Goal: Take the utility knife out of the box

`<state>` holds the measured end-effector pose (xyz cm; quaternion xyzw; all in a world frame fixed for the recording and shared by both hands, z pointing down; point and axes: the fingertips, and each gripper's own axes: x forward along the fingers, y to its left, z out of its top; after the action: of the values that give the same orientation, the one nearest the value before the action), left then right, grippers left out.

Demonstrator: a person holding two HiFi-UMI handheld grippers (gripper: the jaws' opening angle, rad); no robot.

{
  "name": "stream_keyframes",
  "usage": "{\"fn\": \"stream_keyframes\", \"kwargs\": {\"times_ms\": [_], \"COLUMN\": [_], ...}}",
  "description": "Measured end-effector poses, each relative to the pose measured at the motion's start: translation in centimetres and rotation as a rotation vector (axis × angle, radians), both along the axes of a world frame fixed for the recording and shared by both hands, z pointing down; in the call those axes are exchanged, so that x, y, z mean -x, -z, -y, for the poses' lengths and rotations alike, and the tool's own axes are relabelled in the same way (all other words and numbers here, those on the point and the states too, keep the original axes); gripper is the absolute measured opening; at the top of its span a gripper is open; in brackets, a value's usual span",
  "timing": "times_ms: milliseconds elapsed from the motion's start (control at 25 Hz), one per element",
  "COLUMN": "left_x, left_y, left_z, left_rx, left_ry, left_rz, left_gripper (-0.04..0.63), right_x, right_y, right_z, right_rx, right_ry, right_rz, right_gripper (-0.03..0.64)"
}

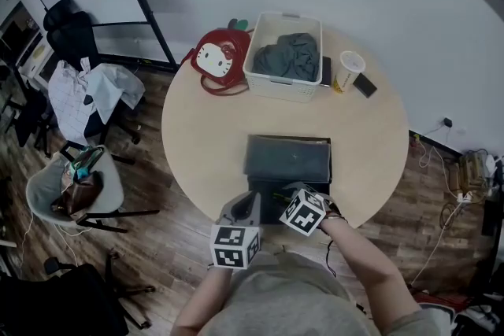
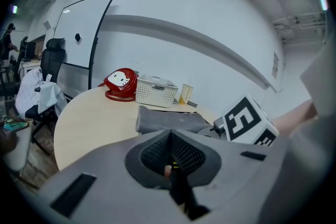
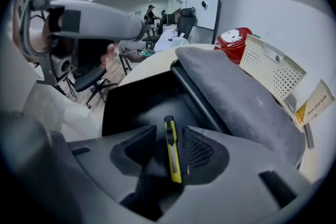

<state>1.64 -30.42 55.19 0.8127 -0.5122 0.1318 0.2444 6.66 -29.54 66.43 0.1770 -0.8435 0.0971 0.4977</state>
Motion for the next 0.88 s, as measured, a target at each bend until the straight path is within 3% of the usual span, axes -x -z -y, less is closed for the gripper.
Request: {"fn": "stream_keyframes", "kwargs": {"times_ms": [200,400,520,880], "left_x": [0.4,0.8,0.8,0.7], "left_y": [0.0,0.0,0.1,0.4], "left_z": [0.6,1.0,1.0,0.5], "left_rx": [0.001,-0.002,0.001,-0.014], "left_ry": [0.002,0.006,0.008,0.023], "left_rz": [-0.007,-0.011,-0.012,-0.009], "left_gripper": [0.002,0.002,0.002,0.002], "right_x": [0.1,0.0,-0.2,-0.5], "right_y": [-1.8,-1.8,-1.7,-0.9], "right_z": [-0.4,-0.1,0.3,0.5], "right_rx": [0.004,-0.005,-0.042,-0.069], "right_ry": [0.060,0.047,0.044,0.006], "right_rz": [-0.082,-0.080,-0.102,-0.069], "right_gripper": [0.132,0.126,0.055,0.054]}}
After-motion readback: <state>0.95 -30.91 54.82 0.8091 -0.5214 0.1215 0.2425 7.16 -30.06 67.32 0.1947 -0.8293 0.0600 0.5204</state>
